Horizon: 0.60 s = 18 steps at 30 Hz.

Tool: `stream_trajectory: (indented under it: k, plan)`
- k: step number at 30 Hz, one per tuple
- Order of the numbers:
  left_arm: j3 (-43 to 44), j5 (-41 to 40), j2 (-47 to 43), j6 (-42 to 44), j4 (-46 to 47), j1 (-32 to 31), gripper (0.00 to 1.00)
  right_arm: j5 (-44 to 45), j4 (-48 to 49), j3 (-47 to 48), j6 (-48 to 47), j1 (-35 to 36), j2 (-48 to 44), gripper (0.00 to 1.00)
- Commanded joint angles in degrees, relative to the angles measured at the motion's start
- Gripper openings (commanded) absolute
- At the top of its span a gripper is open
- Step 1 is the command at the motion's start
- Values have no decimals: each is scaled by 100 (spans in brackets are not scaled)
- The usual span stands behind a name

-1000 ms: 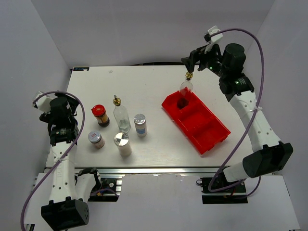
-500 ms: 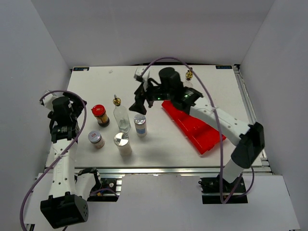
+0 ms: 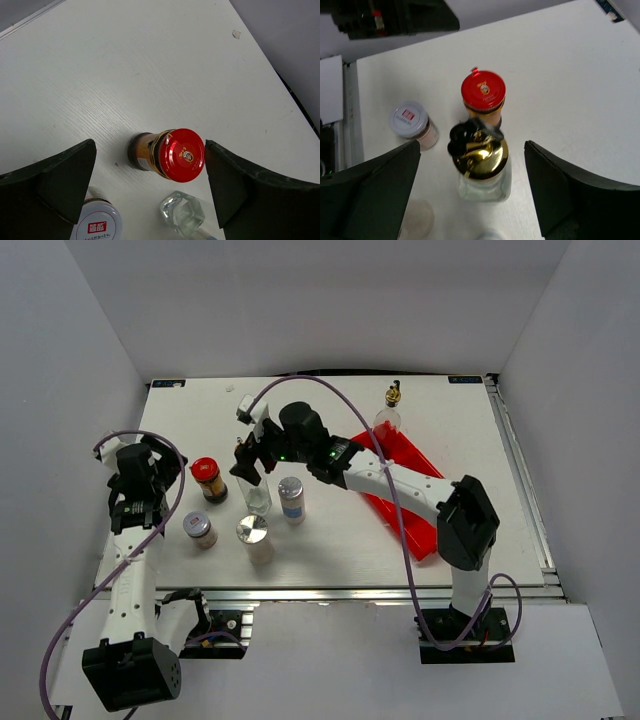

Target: Organize the condiment bottles

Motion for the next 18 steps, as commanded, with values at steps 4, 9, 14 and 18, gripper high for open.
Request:
stream_trajectory:
  k: [4,9,14,18]
  plan:
    - [-130,-96,-90,108,20,-44,98,452,1064,472,184,116,374,76]
    - [-174,-166,-107,117,-6,-35,98,504,817,693,280,143,586,68]
    - [-244,-289,-292,108,20,-44,98,549,931,482,254,152,586,38]
    - [-227,-281,-319,117,20,-44,98,618,896,701,96,152,525,12]
